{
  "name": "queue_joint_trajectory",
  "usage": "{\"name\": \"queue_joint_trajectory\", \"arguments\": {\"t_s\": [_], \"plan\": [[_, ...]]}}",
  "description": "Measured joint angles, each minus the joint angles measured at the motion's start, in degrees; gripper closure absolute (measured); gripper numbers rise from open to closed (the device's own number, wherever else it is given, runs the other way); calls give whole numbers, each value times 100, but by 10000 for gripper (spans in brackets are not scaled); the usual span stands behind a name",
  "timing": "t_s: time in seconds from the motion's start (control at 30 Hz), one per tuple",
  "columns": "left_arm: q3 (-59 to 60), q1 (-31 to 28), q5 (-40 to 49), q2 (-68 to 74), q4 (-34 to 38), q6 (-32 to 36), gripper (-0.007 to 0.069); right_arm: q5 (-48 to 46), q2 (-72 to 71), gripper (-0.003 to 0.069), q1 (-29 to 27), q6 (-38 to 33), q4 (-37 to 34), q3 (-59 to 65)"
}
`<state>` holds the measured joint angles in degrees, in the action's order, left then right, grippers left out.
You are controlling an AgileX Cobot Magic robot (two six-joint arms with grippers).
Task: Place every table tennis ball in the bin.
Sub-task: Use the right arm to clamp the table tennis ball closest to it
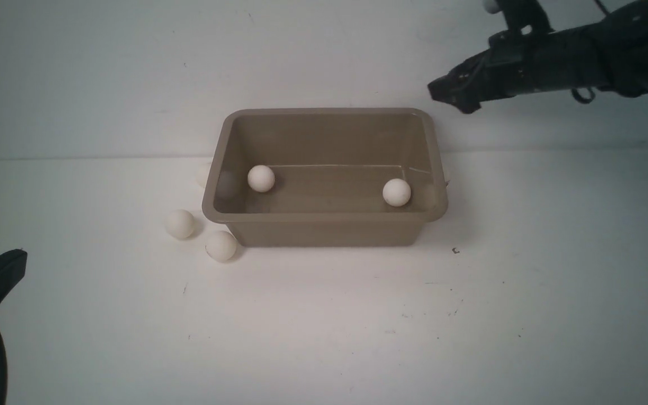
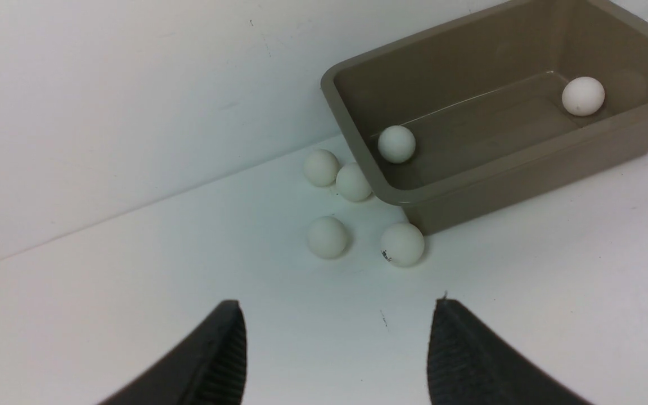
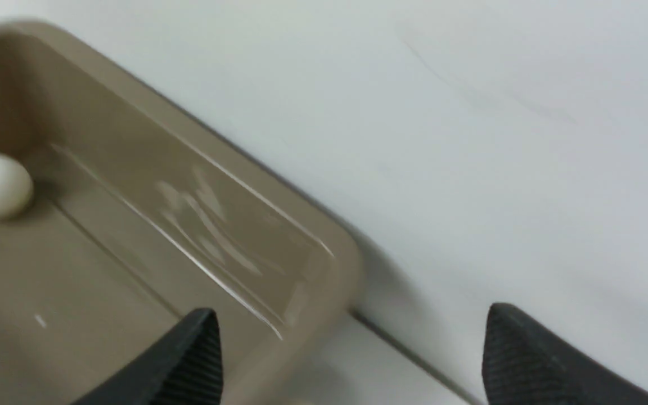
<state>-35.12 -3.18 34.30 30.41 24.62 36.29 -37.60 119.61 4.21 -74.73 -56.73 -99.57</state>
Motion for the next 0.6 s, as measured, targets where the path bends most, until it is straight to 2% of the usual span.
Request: {"name": "queue_joint_trajectory", "arguments": {"t_s": [0.07, 0.27, 0.6], "plan": [[0, 0, 0, 0, 0, 0, 230, -369, 35, 100, -284, -140, 94, 0], [0, 0, 0, 0, 0, 13, 230, -1441, 305, 101, -597, -728, 189, 0], [0, 0, 100, 0, 0, 146, 230, -1613, 778, 102, -597, -1691, 112, 0]]}}
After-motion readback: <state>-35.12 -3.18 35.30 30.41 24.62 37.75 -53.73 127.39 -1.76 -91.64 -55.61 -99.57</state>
